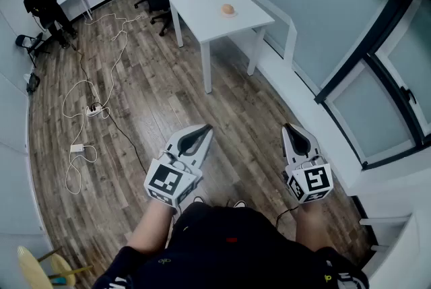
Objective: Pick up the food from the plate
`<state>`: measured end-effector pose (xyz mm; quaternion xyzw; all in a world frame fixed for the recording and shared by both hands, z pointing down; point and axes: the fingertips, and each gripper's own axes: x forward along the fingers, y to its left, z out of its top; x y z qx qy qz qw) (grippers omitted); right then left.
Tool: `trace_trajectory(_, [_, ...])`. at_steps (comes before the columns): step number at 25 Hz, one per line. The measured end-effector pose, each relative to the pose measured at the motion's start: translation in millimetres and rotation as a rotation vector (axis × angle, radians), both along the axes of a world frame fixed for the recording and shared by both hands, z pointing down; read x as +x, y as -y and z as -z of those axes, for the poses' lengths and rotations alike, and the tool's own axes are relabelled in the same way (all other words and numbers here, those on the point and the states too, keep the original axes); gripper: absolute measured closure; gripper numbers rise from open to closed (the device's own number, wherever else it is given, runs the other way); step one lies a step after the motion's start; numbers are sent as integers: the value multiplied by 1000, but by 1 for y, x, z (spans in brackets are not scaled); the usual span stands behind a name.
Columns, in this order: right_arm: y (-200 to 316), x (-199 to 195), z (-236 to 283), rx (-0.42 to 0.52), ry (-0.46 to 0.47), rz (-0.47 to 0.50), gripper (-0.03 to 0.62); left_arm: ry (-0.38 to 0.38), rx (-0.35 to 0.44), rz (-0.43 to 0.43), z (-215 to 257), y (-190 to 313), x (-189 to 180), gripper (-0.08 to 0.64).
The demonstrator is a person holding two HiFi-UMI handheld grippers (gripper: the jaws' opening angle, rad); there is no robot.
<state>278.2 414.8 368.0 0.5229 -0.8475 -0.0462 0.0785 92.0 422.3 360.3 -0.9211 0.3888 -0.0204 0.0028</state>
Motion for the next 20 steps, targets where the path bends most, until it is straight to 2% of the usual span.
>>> trace_trajectory(7, [4,-28,2,5,-18,-5,555,-6,0,-9,1,4,-26,531])
trace_trajectory(20, [15,-100,-7,15,-7,-73,555,-20,-19,-60,-15,25,-104,531])
